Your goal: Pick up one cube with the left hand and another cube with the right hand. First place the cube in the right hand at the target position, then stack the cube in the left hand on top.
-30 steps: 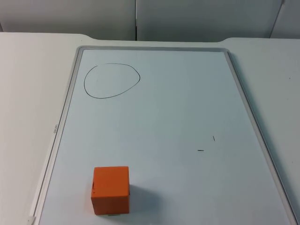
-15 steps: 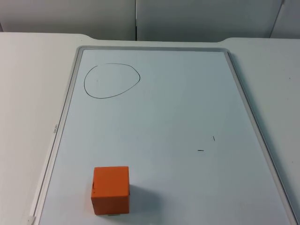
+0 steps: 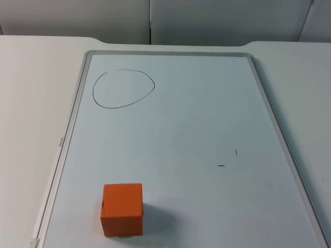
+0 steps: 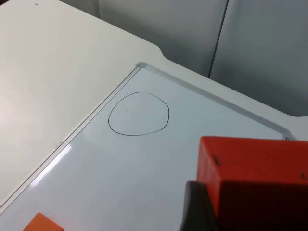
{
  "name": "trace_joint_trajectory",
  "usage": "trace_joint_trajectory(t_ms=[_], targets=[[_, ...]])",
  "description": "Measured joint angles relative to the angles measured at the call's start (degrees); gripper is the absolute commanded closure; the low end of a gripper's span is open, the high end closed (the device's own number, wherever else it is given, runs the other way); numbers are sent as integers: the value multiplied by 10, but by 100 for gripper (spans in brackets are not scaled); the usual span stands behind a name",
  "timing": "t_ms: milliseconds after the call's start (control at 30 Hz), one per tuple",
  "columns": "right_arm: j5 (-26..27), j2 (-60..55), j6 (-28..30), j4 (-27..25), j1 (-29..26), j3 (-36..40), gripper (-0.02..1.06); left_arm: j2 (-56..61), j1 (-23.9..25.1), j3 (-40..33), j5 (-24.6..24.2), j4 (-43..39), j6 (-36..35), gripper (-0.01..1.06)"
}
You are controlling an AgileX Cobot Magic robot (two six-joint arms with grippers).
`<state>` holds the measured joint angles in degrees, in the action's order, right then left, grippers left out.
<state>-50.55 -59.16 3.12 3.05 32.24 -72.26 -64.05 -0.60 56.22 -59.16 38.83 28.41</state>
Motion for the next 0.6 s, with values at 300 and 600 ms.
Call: trace_joint_trajectory(t_ms=[300,600], targets=[[14,-9,0,0,0,0,105,-221,-195,0,67,-238,-234,1],[14,-10,0,0,0,0,105,-354,-347,0,182,-308,-437,1]])
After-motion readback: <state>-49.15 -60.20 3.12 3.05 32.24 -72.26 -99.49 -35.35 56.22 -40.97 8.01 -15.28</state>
